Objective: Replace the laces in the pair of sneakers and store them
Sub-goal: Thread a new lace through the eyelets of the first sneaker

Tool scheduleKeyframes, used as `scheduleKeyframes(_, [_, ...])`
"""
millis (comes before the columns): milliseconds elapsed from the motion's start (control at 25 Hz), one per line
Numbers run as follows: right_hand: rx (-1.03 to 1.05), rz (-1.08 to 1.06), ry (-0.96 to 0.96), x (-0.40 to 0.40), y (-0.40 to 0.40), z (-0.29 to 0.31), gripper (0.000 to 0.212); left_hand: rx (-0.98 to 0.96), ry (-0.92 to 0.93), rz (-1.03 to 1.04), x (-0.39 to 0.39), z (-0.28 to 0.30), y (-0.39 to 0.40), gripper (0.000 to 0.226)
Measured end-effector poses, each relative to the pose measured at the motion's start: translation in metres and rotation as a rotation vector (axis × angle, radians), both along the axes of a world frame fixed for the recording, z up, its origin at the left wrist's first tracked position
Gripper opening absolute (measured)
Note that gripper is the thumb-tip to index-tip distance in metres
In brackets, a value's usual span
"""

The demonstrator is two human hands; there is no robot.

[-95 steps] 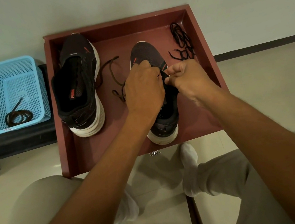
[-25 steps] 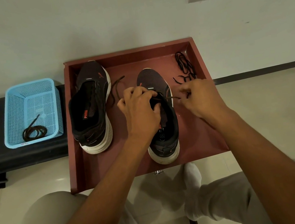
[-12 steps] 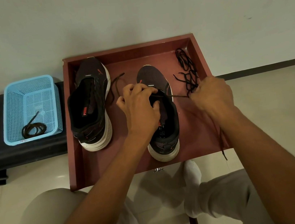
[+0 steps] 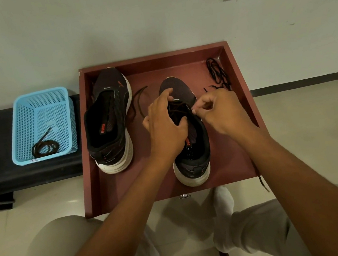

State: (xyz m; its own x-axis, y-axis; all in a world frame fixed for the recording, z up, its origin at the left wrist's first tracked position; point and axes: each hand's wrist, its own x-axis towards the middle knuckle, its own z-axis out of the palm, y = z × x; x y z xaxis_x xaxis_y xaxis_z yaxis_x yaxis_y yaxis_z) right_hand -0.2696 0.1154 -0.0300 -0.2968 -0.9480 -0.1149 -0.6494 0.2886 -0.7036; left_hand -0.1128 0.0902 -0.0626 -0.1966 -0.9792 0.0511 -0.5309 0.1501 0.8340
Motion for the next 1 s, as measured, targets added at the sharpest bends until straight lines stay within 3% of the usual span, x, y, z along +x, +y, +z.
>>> scheduleKeyframes(240, [0.137, -0.164, 0.093, -0.01, 0.003, 0.005, 0.017, 0.041, -0.046, -0.03, -0.001, -0.002, -0.002, 0.08])
scheduleKeyframes(360, [0.232, -0.132, 0.061, -0.012, 0.002, 0.005, 0.024, 0.063, -0.03, -0.041, 0.001, 0.0, -0.002, 0.08])
scheduleKeyframes(560, [0.193, -0.035, -0.104, -0.015, 0.0, 0.007, 0.003, 0.164, 0.074, -0.03, 0.027, 0.008, -0.018, 0.039])
scheduleKeyframes(800, [0.136, -0.024, -0.146, -0.006, -0.004, 0.005, 0.011, 0.161, -0.179, -0.048, 0.039, 0.007, -0.014, 0.013])
scheduleKeyframes(1000, [0.194, -0.083, -0.115, -0.002, -0.004, 0.002, 0.021, 0.189, -0.043, 0.054, 0.03, 0.01, -0.015, 0.035])
